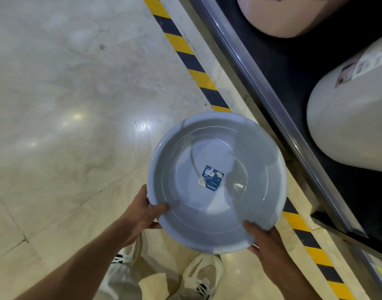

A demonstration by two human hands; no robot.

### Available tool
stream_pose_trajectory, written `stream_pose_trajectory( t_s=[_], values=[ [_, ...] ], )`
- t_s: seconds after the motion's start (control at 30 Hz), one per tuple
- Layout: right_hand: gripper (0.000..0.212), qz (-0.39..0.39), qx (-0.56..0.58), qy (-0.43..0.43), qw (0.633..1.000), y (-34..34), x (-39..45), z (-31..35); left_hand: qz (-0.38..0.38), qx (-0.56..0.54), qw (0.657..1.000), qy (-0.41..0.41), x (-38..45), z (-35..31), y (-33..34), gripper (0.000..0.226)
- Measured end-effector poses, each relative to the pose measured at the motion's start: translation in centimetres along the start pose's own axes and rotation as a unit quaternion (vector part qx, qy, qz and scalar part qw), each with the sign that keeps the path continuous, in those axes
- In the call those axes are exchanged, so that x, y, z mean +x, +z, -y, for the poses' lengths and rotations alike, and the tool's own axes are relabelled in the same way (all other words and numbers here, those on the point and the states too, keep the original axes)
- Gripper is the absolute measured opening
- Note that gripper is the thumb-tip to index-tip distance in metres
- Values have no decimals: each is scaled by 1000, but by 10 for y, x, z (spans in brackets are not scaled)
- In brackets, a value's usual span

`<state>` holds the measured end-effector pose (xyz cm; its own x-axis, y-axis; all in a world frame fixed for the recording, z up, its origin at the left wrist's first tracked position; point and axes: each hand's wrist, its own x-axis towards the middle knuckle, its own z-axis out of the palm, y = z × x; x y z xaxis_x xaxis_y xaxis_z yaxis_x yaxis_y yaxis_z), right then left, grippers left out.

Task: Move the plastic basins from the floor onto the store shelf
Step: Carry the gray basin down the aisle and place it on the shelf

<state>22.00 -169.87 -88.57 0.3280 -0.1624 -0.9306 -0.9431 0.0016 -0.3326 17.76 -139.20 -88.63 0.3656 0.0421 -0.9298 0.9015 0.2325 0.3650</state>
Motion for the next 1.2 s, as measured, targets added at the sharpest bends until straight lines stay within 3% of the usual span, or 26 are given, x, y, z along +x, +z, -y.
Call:
stream_pose_trajectory(
  t_s=[0.2, 0.4, 0.57, 0.7, 0.8, 1.03, 1.2],
  values=[
    [39, -43, 25, -62, 997, 8, -16, 13, -8, -31, 999, 24, -9, -9, 3, 72],
    [20, -36, 30, -119, 992, 14, -56, 47, -11, -40, 997, 66, -43, -39, -3, 63],
    [22, -15, 18, -169, 985, 18, -109, 72, -23, -35, 992, 121, -101, -63, -15, 50],
    [22, -16, 34, -215, 976, 24, -167, 106, -40, -52, 980, 190, -168, -104, -23, 34],
    [20, 3, 32, -268, 963, 32, -230, 144, -61, -66, 966, 243, -231, -143, -30, 35],
    [28, 51, 38, -362, 930, 50, -414, 234, -124, -96, 929, 334, -415, -219, -53, 30],
    [35, 113, 36, -432, 894, 70, -555, 279, -169, -116, 896, 395, -547, -256, -82, 14]
  ],
)
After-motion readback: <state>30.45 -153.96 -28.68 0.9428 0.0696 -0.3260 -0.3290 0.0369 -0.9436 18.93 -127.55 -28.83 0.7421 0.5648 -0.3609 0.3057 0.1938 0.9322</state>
